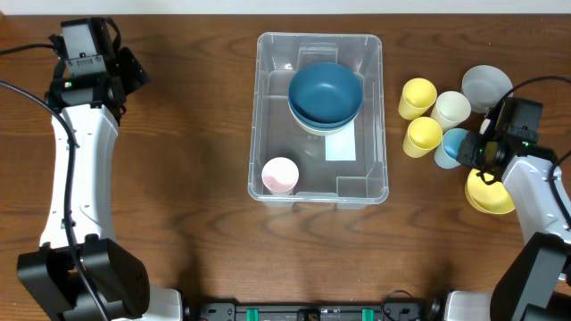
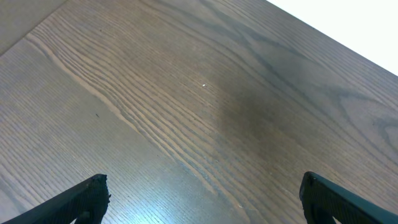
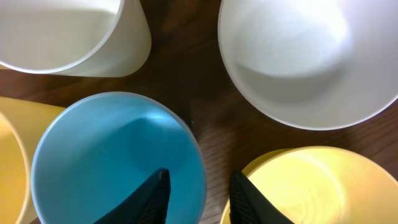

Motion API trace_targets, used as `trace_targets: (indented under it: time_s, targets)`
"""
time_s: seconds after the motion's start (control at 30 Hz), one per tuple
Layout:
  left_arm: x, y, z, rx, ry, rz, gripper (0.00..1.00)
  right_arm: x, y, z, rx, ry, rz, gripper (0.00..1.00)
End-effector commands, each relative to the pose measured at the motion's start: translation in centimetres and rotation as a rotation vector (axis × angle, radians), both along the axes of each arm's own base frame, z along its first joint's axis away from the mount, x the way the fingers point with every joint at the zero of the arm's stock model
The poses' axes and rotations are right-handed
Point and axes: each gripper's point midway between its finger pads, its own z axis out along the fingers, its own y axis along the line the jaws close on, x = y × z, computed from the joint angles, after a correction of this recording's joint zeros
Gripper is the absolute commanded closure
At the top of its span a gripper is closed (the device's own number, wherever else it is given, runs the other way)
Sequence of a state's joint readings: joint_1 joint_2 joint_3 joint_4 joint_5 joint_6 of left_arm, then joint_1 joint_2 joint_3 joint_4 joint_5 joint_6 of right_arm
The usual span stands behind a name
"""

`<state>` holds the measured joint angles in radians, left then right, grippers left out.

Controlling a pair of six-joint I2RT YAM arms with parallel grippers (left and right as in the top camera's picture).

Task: Pack container
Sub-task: 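Grasp the light-blue cup rim with the right gripper and lift, then lower the light-blue cup into the pink cup and release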

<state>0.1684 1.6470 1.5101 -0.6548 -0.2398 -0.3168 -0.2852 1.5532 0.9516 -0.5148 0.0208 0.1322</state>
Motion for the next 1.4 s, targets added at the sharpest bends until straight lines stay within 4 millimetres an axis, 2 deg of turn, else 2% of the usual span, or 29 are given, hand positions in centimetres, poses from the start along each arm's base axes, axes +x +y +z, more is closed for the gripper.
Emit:
trace_targets:
  time_s: [0.0, 0.33, 0.53, 0.7, 0.87, 0.97, 1.13, 1.37]
  targets:
    - [-0.1, 0.3, 1.1, 0.014, -0.021, 0.01, 0.02, -0.4, 0.1, -0.6, 0.012, 0.013, -0.01, 0.69]
    - [-0.1, 0.3, 1.1, 0.014, -0.021, 0.01, 0.02, -0.3, 0.1, -0.9, 0.017, 0.012, -0.022, 0.71]
    - [-0.1, 0.3, 1.1, 0.014, -0.021, 0.01, 0.02, -0.3, 0.0, -1.1, 0.022, 0.014, -0.031, 0.86]
    - [-0.1, 0.3, 1.1, 0.014, -0.021, 0.01, 0.02, -0.3, 0.0, -1.1, 0.022, 0.016, -0.031, 0.89]
    - [-0.2, 0.3, 1.1, 0.014, -0.02, 0.01, 0.02, -0.5, 0.1, -1.2, 0.026, 0.021, -0.037, 0.99]
    - [-0.2, 0.3, 1.1, 0.014, -0.02, 0.01, 0.02, -0.6, 0.1, -0.9, 0.026, 0.019, -0.037, 0.99]
    - [-0.1, 0.3, 1.1, 0.014, -0.021, 0.01, 0.02, -1.2, 0.3, 1.7, 0.029, 0.008, -0.051, 0.99]
    - [-0.2, 0.3, 1.1, 0.014, -0.021, 0.01, 0.02, -2.7, 0.7, 8.8, 0.005, -0.073, -0.05, 0.99]
